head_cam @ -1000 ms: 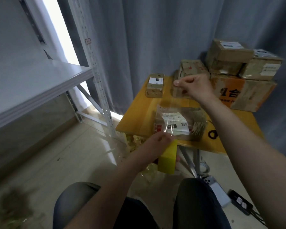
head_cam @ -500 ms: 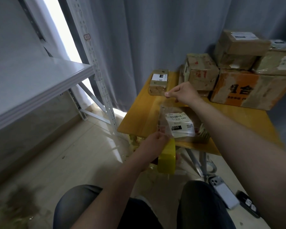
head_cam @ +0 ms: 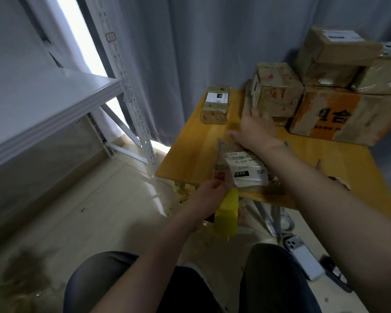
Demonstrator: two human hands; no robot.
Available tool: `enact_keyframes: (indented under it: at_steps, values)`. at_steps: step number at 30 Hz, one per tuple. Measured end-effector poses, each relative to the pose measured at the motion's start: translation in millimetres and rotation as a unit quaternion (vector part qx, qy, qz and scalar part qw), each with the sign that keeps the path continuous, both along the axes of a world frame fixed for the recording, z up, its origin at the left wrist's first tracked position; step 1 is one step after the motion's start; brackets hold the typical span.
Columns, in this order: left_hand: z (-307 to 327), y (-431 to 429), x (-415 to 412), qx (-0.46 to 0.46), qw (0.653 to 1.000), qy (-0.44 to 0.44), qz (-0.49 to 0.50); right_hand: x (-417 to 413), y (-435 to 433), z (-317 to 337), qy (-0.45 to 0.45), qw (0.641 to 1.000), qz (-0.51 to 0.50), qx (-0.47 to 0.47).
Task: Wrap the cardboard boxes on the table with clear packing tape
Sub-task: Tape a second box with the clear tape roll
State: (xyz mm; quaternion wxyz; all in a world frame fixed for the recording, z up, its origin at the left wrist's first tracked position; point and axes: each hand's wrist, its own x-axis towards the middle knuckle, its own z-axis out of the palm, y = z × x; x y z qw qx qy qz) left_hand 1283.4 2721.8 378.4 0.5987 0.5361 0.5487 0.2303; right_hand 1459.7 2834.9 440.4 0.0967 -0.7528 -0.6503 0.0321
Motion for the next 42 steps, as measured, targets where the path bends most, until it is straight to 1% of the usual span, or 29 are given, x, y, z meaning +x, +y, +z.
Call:
enact_keyframes:
  at_steps: [1,2,3,4,5,6,7,8,13,17,20,26,29,34,36,42]
  values:
    - [-3,1,1,-0.002,1.0,0.001,0.004,0,-8,4,0.014,0.997,0.034,0.067]
    - [-6,1,2,-0.002,1.0,-0.001,0.007,-1,-15,7,0.051,0.989,0.074,0.116]
    - [-8,2,2,-0.005,1.0,-0.004,0.009,-3,-23,9,0.096,0.981,0.111,0.129]
    - [-8,2,2,-0.011,1.0,-0.005,0.011,-6,-30,8,0.129,0.977,0.139,0.101]
    - [-6,1,2,-0.016,1.0,-0.01,0.013,-11,-36,3,0.138,0.976,0.161,0.046]
    - [-4,0,2,-0.021,1.0,-0.017,0.015,-15,-40,-4,0.12,0.976,0.184,-0.006]
    - [-4,0,1,-0.027,0.999,-0.026,0.015,-17,-41,-11,0.095,0.974,0.201,-0.034]
    - [-3,0,1,-0.03,0.999,-0.031,0.013,-17,-38,-16,0.083,0.974,0.205,-0.048]
    - [4,-1,2,-0.037,0.999,-0.034,0.003,-10,-19,-5,0.104,0.965,0.197,-0.14]
    - [11,-2,1,-0.064,0.995,-0.072,-0.01,-9,-11,-2,0.109,0.956,0.194,-0.19]
    - [13,-4,2,-0.074,0.994,-0.084,-0.011,-6,-8,-3,0.122,0.958,0.188,-0.178]
    - [15,-3,3,-0.084,0.993,-0.083,-0.008,-6,-7,-10,0.15,0.972,0.154,-0.099]
    - [16,-4,4,-0.087,0.992,-0.087,-0.002,-5,-7,-10,0.155,0.968,0.166,-0.107]
    - [20,-6,6,-0.093,0.99,-0.102,0.004,-2,-4,1,0.09,0.94,0.244,-0.222]
    - [22,-6,6,-0.091,0.99,-0.111,0.003,-1,-4,7,0.061,0.927,0.271,-0.253]
    - [24,-6,6,-0.1,0.987,-0.122,0.003,0,-2,18,-0.012,0.904,0.286,-0.318]
